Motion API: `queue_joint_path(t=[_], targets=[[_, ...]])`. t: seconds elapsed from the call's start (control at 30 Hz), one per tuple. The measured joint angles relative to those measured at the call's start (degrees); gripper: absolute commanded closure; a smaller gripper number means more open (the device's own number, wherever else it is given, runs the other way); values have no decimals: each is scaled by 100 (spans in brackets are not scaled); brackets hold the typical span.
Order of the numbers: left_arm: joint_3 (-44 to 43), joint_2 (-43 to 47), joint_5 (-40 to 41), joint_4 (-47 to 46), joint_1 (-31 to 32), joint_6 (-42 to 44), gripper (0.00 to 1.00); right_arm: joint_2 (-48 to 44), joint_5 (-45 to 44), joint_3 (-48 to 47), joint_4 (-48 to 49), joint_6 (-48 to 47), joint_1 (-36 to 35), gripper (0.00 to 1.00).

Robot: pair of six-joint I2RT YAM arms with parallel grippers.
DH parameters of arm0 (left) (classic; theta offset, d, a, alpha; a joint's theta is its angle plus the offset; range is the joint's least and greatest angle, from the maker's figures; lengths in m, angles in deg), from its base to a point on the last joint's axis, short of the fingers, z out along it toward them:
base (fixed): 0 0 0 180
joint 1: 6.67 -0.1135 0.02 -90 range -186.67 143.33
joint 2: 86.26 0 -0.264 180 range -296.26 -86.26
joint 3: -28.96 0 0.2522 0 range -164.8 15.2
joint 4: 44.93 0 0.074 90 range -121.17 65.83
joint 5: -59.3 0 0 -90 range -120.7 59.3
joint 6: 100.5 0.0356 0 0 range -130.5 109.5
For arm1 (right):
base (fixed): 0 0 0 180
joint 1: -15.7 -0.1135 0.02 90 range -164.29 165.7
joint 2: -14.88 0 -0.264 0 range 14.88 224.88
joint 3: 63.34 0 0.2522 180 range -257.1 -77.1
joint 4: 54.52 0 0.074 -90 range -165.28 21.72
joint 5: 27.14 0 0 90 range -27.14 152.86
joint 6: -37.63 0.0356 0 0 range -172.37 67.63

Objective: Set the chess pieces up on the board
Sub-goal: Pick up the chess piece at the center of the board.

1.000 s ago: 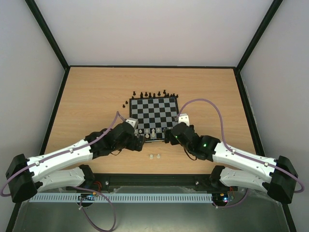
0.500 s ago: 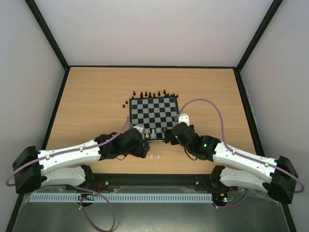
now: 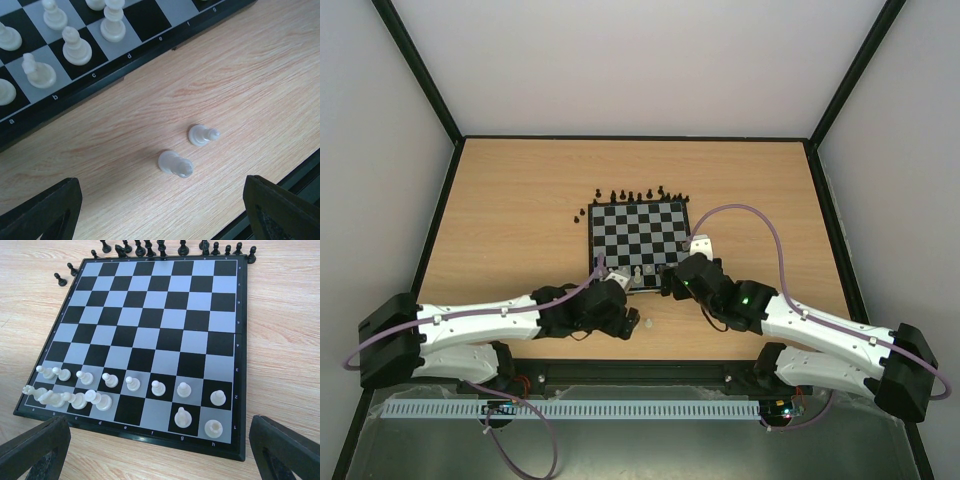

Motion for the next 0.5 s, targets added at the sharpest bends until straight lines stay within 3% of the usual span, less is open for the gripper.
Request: queue_joint_path(t=[0.5], targets=[[-164, -103, 208, 44, 208, -68, 9, -74, 0, 0, 0, 0, 0, 1]])
